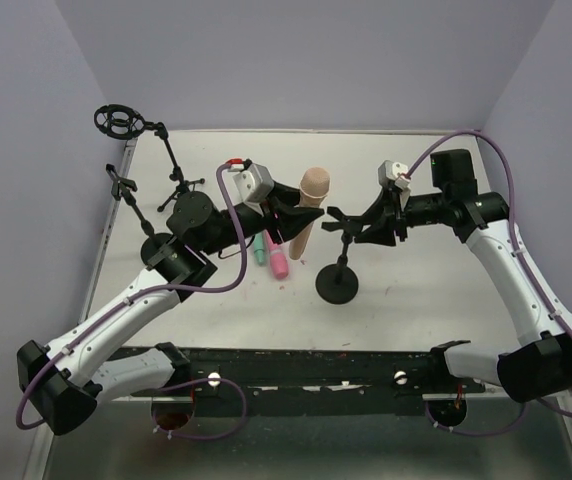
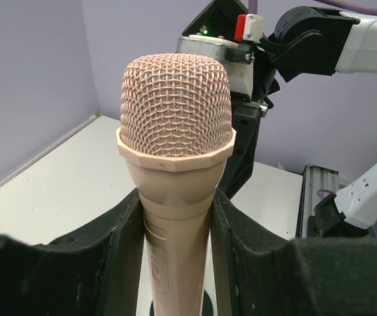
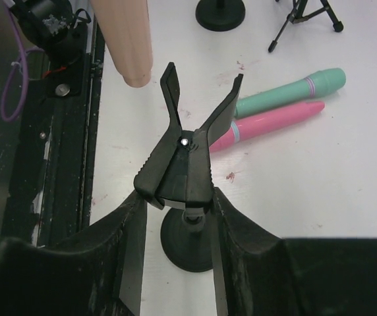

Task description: Attach the microphones to the stand

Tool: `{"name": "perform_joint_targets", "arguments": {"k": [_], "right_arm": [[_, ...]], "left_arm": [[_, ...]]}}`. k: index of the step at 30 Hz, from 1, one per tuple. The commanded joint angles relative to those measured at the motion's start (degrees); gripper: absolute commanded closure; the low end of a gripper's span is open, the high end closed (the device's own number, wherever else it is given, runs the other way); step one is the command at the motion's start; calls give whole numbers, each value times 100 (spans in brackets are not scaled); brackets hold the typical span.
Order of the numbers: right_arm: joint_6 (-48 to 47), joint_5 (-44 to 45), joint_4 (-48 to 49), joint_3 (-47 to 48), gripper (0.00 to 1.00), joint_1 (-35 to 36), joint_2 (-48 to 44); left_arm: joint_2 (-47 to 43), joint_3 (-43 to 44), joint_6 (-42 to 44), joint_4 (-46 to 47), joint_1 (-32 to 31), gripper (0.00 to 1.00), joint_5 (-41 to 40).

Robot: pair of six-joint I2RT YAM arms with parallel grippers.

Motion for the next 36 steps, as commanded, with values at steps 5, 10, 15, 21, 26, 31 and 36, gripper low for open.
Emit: {"name": "perform_joint_targets", "arguments": {"k": [5,10,15,21,26,31,36], "right_arm": [[102,-253,75,-77,23,28,-159],[286,-359,189,-7,20,28,-97],[374,-490,269,-24,19,28,-114],[506,-684,488,-200,21,28,-115],[463,-781,533,-341,42,28,-150],[348,-728,471,-376,69,28,-220],[365,-675,462,-367,81,28,-246]], "left_arm": [[219,257,-10,370,220,100,373],[430,415,-18,370,335,100,504],[641,512,-132,502,335,100,663],[869,618,-186,590,335,100,759],[1001,662,-186,590,335,100,795],[1054,679,-159,581,335,100,803],[1098,662,-98,634,335,100,821]]}}
